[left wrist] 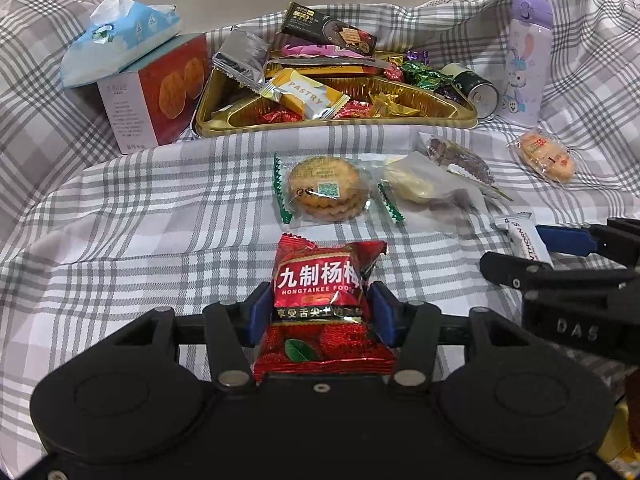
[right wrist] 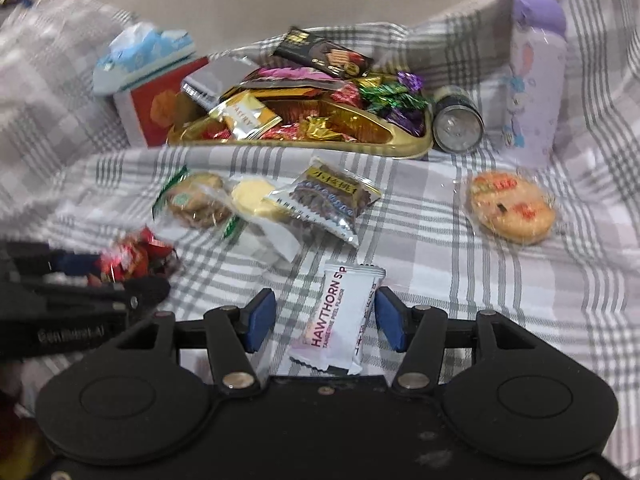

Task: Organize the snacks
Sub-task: 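Grasp red packet with left tool while right grasps white Hawthorn packet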

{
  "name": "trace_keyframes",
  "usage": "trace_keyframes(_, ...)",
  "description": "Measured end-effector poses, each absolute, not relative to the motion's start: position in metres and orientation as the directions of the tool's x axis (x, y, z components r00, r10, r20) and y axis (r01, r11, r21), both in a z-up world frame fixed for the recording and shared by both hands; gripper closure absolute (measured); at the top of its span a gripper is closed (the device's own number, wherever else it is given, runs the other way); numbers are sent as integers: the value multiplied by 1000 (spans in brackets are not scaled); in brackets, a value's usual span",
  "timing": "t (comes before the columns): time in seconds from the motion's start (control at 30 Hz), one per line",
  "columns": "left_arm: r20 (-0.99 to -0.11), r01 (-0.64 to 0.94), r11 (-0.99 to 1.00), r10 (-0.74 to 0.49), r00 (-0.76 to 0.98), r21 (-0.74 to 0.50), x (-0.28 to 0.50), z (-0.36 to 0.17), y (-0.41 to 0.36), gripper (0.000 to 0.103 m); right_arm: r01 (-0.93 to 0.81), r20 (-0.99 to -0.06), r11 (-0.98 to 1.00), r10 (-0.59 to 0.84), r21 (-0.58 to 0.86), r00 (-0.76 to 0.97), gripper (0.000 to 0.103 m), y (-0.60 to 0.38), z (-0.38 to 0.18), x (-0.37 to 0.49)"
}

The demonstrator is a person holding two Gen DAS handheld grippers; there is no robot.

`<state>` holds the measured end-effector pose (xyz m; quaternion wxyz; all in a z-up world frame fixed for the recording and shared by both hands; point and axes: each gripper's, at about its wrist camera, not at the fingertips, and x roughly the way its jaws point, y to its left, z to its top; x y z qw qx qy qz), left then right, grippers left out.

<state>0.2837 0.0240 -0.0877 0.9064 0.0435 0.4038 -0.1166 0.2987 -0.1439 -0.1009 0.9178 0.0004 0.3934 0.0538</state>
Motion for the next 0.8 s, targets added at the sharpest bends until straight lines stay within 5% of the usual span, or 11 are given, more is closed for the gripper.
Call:
trace_keyframes(0.33,-741,249,968,-173,649,-8,283,-88,23,45,-104,-703,994,86,17,706,45,-143,-103,292)
trace_keyframes(0.53,-747,242,970,-154,647,9,284,-86,22,46,-90,-689,996,69,6,721,72,-146,-101,281)
trace_keyframes(0.8,-753,264,963,-135,644,53,274,-81,10,49,-80,-702,996,87,42,707,77,-166,-92,259)
